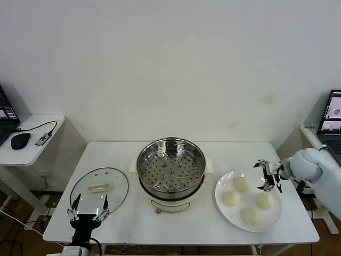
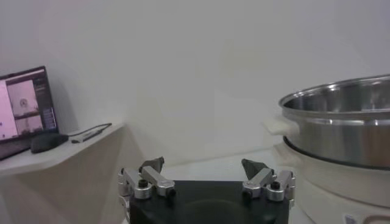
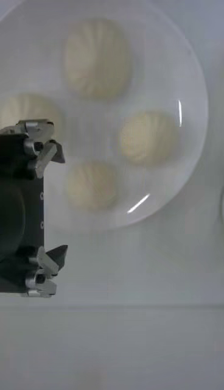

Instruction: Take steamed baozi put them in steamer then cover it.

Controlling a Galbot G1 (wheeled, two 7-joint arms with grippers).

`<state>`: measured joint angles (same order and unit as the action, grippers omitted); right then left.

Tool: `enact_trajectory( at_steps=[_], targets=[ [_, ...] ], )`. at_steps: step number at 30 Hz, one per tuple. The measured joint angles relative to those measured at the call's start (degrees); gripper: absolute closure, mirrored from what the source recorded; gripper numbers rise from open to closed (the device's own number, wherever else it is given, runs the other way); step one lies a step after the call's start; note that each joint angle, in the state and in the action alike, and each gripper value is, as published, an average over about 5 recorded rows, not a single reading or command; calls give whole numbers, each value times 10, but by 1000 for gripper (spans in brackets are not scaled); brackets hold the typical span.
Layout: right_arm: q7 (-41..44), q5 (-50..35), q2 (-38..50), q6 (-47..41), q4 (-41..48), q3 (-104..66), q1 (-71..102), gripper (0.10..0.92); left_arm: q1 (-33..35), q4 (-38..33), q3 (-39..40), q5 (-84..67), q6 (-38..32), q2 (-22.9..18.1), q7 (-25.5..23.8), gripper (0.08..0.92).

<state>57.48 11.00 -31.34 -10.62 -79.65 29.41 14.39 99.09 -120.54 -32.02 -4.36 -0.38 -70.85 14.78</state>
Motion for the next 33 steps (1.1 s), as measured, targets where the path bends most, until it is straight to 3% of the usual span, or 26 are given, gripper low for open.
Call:
enact_trajectory(
  at_steps=[15, 33],
  targets=[
    [12, 4, -83, -16, 91, 97, -68, 206, -1, 1, -12, 0, -2, 3, 0, 177],
    [6, 31, -122, -21, 138, 108, -72, 323, 0, 1, -15, 3, -6, 1, 0, 177]
  ],
)
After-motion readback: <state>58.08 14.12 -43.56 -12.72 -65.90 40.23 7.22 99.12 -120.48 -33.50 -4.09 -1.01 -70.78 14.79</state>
